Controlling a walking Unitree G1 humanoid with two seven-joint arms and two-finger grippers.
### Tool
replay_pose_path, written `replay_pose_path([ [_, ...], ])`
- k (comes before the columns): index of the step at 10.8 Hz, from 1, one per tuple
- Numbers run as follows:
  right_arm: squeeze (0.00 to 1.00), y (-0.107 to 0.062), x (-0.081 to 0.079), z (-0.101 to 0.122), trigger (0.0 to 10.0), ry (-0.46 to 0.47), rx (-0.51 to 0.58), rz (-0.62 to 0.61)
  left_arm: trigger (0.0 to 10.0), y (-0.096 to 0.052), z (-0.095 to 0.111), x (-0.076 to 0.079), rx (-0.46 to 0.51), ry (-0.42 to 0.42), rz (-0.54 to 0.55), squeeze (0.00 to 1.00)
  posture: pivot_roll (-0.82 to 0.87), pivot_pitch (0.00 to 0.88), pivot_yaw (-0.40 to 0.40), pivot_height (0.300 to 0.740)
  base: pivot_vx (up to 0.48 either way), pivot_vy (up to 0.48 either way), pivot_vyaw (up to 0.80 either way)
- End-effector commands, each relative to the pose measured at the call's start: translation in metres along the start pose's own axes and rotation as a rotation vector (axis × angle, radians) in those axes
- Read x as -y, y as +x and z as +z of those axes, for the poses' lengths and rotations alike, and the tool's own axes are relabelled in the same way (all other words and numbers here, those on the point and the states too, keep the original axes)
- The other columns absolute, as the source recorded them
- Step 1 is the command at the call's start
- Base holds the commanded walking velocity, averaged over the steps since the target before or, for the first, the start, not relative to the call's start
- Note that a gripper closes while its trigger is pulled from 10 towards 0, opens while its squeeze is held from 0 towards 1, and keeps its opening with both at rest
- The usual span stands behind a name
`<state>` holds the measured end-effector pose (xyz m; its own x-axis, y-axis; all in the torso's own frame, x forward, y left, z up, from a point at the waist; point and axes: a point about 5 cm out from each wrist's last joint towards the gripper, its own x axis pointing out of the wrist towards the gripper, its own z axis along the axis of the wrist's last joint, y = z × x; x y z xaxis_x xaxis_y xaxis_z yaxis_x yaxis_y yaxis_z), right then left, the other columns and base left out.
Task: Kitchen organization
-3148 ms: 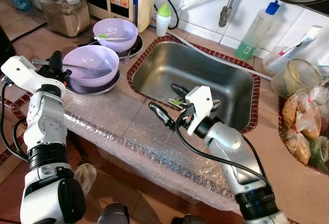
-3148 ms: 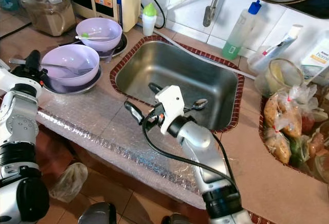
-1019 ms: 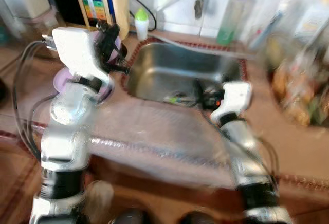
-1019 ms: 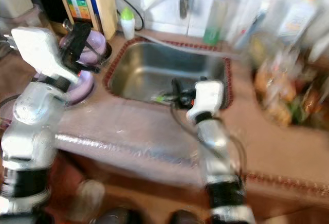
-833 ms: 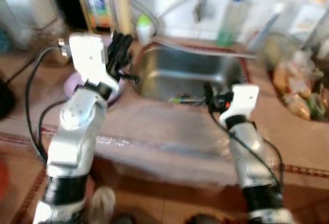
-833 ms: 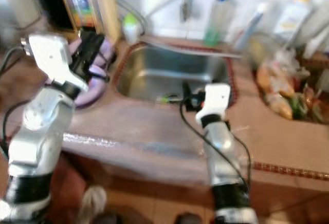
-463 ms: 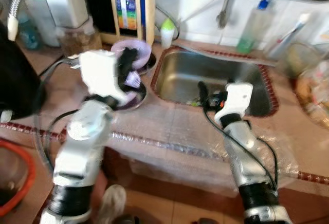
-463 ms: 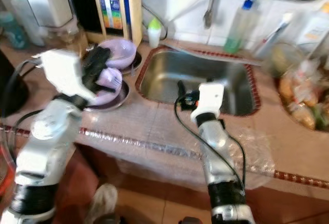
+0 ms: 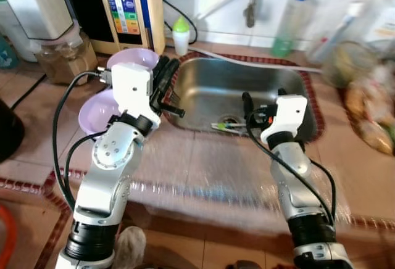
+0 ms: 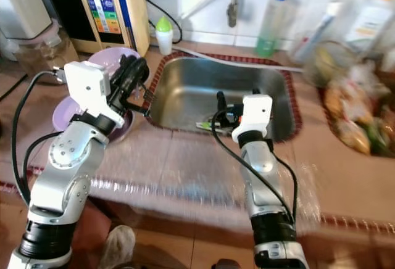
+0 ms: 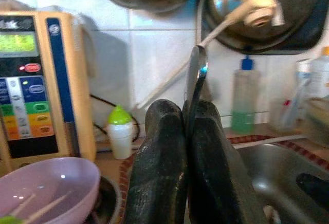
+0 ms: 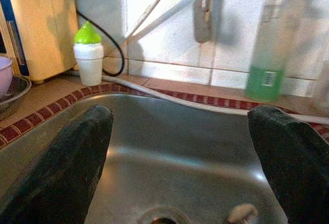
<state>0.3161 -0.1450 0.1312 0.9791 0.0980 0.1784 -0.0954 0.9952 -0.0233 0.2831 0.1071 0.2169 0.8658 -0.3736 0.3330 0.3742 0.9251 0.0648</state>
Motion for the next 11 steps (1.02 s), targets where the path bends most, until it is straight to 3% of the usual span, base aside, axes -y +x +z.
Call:
replay_pose_path([
  [1, 0.0, 0.003, -0.004, 0.002, 10.0, -0.005, 0.01, 0.017, 10.0, 0.002, 0.01, -0.002, 0.044, 0.027, 0.001, 0.0, 0.02, 0.004, 0.001, 0.74, 0.352, 0.0, 0.0],
  [3, 0.0, 0.004, -0.005, 0.001, 10.0, -0.013, 0.01, 0.026, 10.0, 0.003, 0.008, 0.001, 0.037, 0.028, -0.021, 0.0, 0.02, 0.004, 0.001, 0.74, 0.311, 0.0, 0.0],
  [8, 0.0, 0.004, -0.005, -0.002, 10.0, -0.029, 0.005, 0.045, 10.0, -0.002, 0.003, 0.011, 0.021, 0.021, -0.055, 0.0, 0.02, 0.005, -0.012, 0.74, 0.0, 0.0, 0.0],
  [11, 0.0, 0.004, -0.007, -0.002, 10.0, -0.038, 0.011, 0.061, 10.0, -0.002, 0.003, 0.011, 0.024, 0.024, -0.056, 0.0, 0.02, 0.004, -0.012, 0.74, 0.0, -0.439, 0.0],
])
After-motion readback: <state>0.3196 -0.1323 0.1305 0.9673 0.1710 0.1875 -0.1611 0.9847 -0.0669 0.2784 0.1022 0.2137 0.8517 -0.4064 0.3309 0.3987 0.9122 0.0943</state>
